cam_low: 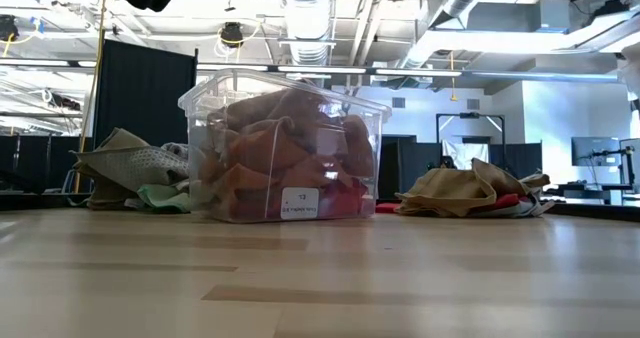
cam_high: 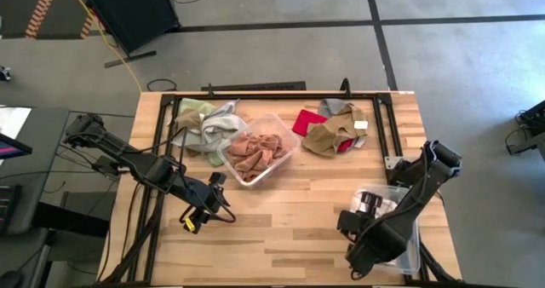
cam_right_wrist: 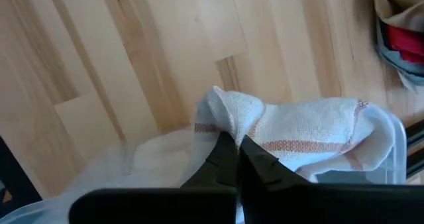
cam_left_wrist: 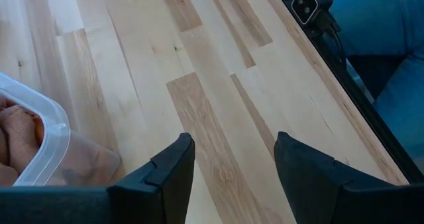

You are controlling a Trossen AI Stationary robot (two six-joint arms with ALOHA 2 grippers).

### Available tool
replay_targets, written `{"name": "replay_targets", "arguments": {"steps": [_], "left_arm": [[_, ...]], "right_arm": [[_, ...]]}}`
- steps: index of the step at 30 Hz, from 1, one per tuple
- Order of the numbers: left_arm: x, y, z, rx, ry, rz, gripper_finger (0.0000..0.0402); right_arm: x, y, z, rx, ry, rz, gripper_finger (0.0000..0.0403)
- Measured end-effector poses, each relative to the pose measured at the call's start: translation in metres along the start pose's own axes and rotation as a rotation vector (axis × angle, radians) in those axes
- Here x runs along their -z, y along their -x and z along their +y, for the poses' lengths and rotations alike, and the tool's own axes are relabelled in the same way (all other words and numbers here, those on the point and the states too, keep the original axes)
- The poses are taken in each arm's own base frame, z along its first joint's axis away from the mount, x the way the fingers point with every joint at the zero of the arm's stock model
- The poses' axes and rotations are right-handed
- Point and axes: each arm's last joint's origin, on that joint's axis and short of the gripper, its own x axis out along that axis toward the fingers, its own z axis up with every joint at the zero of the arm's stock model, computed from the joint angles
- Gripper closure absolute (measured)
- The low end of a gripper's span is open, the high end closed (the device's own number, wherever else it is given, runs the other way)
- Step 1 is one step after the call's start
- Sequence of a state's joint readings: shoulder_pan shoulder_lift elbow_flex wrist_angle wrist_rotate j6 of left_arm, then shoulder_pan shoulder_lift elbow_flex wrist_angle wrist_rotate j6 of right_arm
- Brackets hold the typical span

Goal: Sort towels by color in basket
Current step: Put the white patterned towel into the bottom transparent bin

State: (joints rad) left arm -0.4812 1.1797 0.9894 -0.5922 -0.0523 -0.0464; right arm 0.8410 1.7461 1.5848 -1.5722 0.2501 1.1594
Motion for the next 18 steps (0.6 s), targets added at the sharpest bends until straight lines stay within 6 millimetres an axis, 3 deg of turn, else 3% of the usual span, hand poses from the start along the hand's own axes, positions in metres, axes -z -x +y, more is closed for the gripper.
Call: {"name": "replay_targets", "arguments": {"steps": [13, 18], "left_arm": [[0.000, 0.000, 0.000, 0.000, -0.001, 0.000, 0.0206], [-0.001, 0.000, 0.000, 0.000, -0.001, -0.006, 0.0206]], "right_arm": [[0.052, 0.032, -0.003, -0.113, -0.046, -0.060, 0.0384], [0.068, 0.029, 0.001, -0.107, -0.070, -0.047, 0.0384]]}}
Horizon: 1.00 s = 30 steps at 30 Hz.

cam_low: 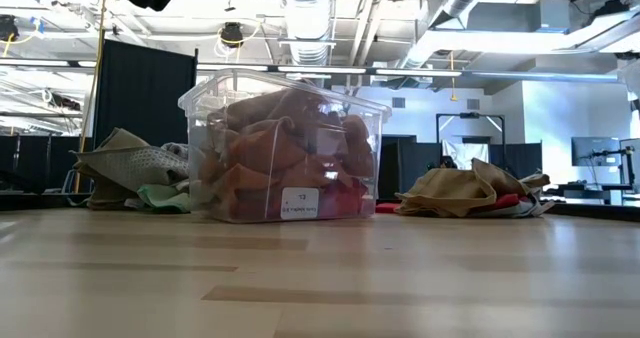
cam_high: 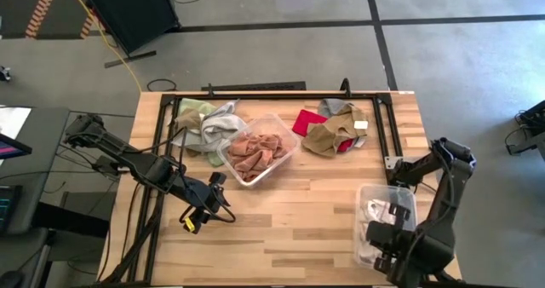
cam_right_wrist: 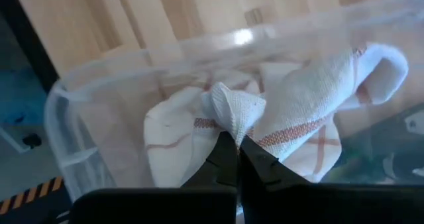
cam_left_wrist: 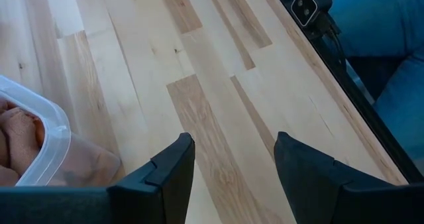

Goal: Sort towels by color in basket
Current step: Put the white patterned towel into the bottom transparent bin

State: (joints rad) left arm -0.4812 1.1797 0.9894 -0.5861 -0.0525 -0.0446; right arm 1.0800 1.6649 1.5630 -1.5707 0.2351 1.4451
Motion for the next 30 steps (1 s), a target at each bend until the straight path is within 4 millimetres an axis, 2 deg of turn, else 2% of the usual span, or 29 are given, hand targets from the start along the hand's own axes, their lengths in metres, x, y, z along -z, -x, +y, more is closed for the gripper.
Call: {"name": "replay_targets", "arguments": {"steps": [12, 17, 24, 30], "left_arm": [[0.000, 0.000, 0.000, 0.000, 0.002, -0.001, 0.0206], [0.000, 0.000, 0.000, 0.000, 0.005, -0.001, 0.0206], [0.000, 0.000, 0.000, 0.000, 0.005, -0.002, 0.0206], [0.000, 0.000, 0.000, 0.000, 0.005, -0.002, 0.0206]], "right_arm": [[0.017, -0.066, 0.000, 0.106, -0.061, 0.146, 0.0378], [0.017, -0.087, 0.000, 0.067, -0.071, 0.189, 0.0379], [0.014, -0.084, -0.002, 0.035, -0.087, 0.185, 0.0365], [0.013, -0.072, -0.017, 0.032, -0.148, 0.165, 0.0356]]}}
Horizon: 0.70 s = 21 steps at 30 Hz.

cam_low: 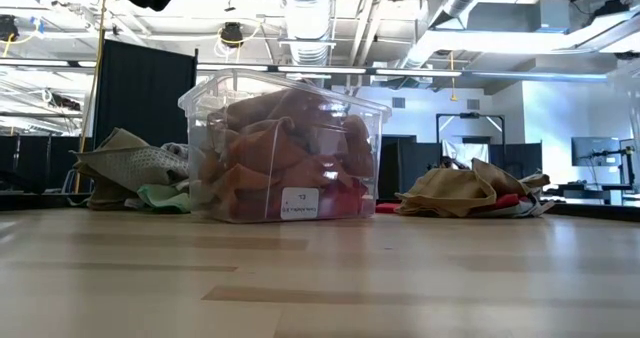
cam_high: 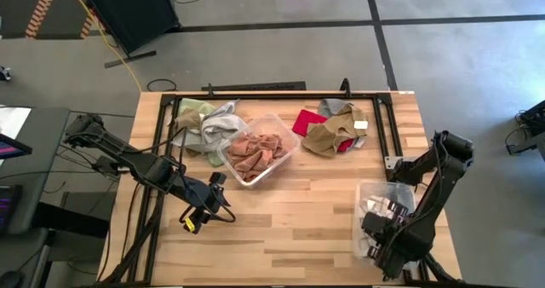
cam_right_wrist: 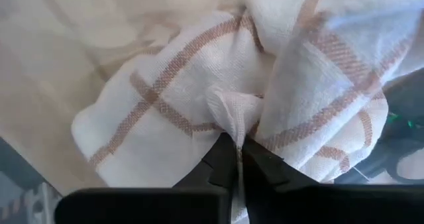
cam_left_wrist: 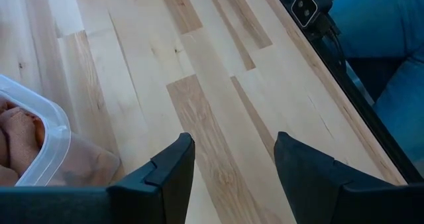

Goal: Sort towels by color in basket
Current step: Put the white patterned towel into the bottom transparent bin, then put the gray towel into the bottom transparent bin

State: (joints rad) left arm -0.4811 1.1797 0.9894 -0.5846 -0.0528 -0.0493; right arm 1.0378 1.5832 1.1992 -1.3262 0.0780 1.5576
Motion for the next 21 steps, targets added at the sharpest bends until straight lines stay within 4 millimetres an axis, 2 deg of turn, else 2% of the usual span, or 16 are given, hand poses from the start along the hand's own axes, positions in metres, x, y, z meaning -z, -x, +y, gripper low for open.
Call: {"name": "replay_targets", "arguments": {"steps": [6, 14, 18, 21], "left_arm": [[0.000, 0.000, 0.000, 0.000, 0.000, 0.000, 0.0206], [0.000, 0.000, 0.000, 0.000, 0.000, 0.001, 0.0206], [0.000, 0.000, 0.000, 0.000, -0.001, 0.004, 0.0206], [0.001, 0.000, 0.000, 0.000, -0.001, 0.011, 0.0206]], "right_arm": [[-0.001, 0.012, -0.010, -0.061, -0.013, 0.000, 0.0319], [-0.004, 0.026, -0.023, -0.121, -0.060, 0.000, 0.0228], [-0.005, 0.035, -0.031, -0.170, -0.086, -0.060, 0.0194], [-0.006, 0.041, -0.037, -0.202, -0.091, -0.120, 0.0184]]}}
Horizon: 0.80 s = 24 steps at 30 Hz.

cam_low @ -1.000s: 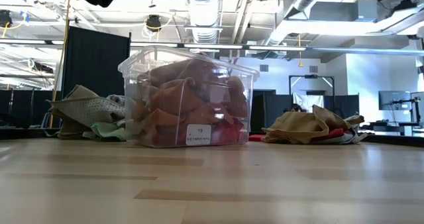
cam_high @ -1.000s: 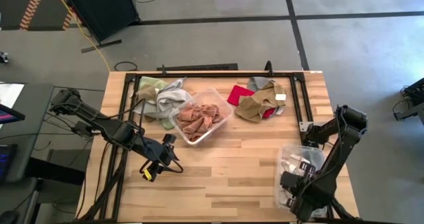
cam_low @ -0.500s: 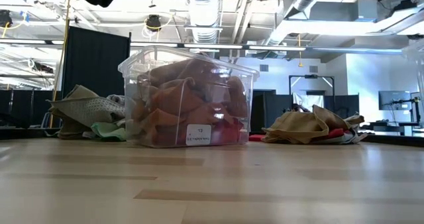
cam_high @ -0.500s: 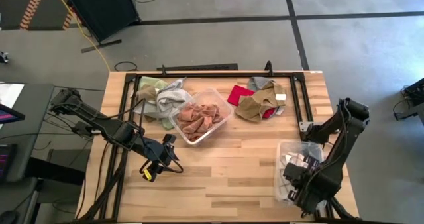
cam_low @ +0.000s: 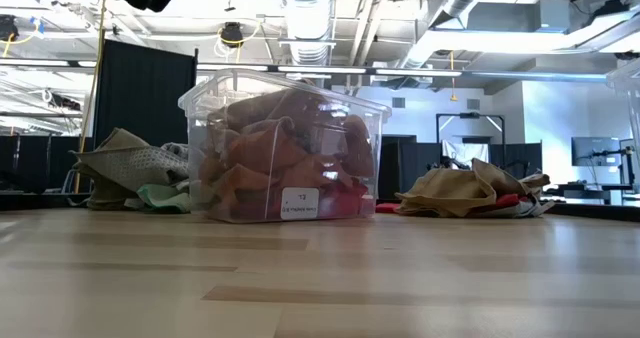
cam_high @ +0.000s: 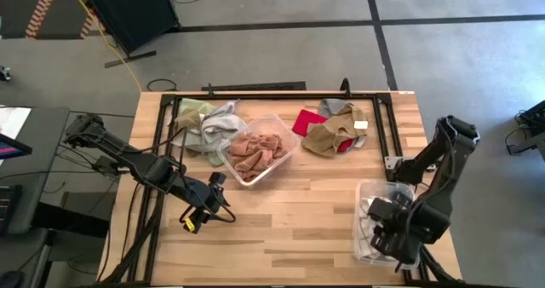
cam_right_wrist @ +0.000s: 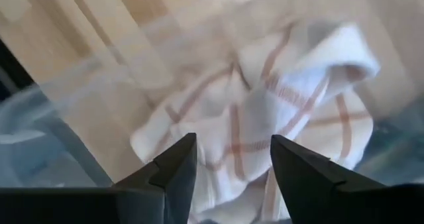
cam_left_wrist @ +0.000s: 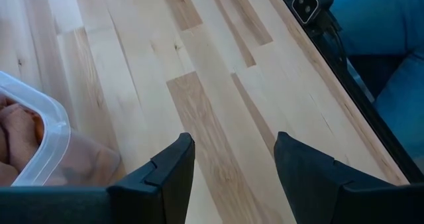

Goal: Sort towels by color in basket
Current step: Put the gray towel into the bottom transparent bin

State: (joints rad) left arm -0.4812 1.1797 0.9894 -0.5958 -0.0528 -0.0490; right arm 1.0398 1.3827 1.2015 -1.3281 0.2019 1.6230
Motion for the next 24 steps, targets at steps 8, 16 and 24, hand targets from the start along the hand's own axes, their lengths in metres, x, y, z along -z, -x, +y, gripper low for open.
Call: {"name": "replay_targets", "arguments": {"steps": [8, 16, 24], "left_arm": [[0.005, 0.000, 0.000, -0.008, -0.003, 0.055, 0.0206], [0.009, 0.001, 0.001, -0.027, -0.025, 0.093, 0.0206], [0.015, 0.001, 0.004, -0.097, -0.034, 0.158, 0.0206]], "right_arm": [[-0.007, 0.013, -0.005, -0.100, 0.034, -0.137, 0.0182], [-0.015, 0.021, 0.001, -0.207, 0.105, -0.336, 0.0181], [-0.034, 0.024, 0.015, -0.267, 0.204, -0.517, 0.0181]]}}
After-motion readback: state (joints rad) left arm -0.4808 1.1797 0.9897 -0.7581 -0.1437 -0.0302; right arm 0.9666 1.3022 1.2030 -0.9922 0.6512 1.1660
